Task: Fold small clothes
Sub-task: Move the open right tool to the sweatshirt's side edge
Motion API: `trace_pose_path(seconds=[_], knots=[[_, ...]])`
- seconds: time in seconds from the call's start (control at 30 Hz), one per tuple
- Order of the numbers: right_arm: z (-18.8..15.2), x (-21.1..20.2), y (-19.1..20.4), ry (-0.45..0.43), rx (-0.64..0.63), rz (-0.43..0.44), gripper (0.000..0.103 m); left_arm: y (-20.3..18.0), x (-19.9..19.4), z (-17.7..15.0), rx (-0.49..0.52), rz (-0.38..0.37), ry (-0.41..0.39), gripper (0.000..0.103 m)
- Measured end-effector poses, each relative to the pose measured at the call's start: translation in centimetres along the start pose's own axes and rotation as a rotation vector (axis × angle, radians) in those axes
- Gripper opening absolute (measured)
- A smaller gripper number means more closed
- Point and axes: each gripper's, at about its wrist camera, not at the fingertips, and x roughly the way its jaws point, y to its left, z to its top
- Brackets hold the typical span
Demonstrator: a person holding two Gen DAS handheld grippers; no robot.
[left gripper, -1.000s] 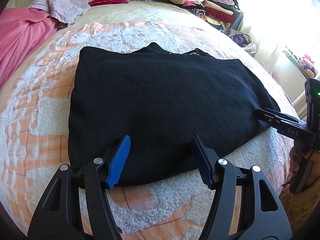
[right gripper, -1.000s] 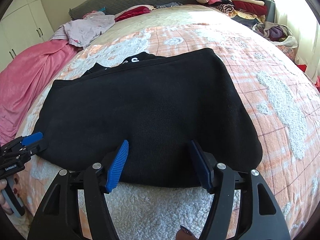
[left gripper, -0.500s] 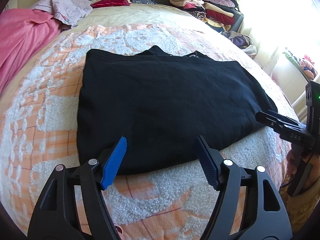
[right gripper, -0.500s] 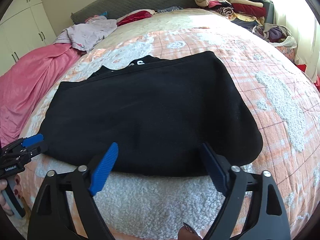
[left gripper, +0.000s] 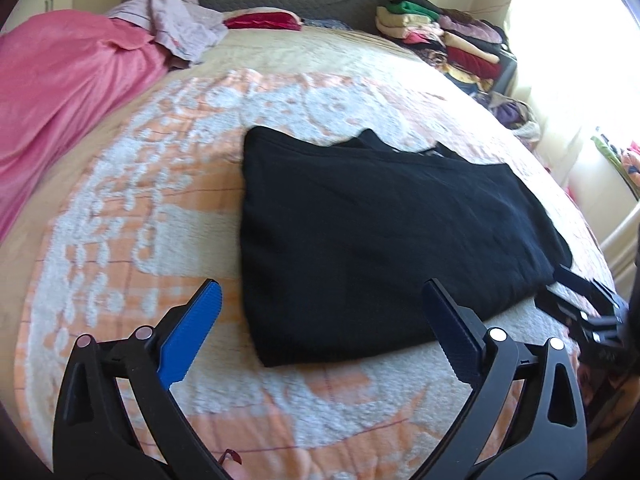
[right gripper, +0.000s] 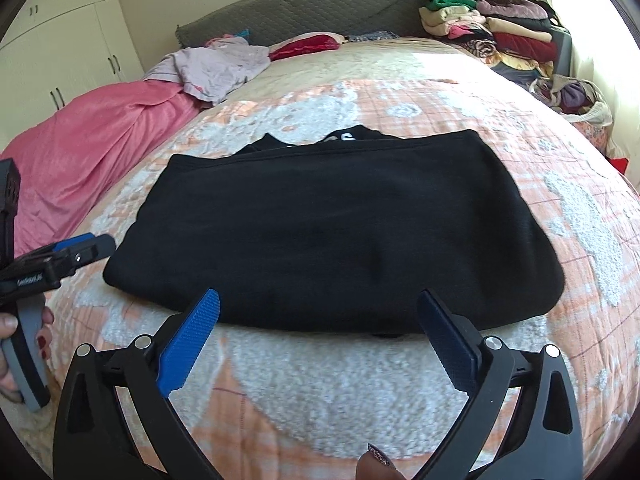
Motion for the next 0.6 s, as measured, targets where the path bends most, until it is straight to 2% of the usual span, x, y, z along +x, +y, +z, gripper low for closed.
trace_pose_path(seconds=[0.1,0.6], knots=[[0.0,0.2,1.4,-0.002,-0.023,0.003,0.098,0.9,-0.4,0.3,-0.008,0.031,-0.014,0.093],[0.3,2.4,9.2,0.02,-0.235,0.02,0.098,5.4,-0.4,1.2,-0.123,0.066,-0.017,0.093]])
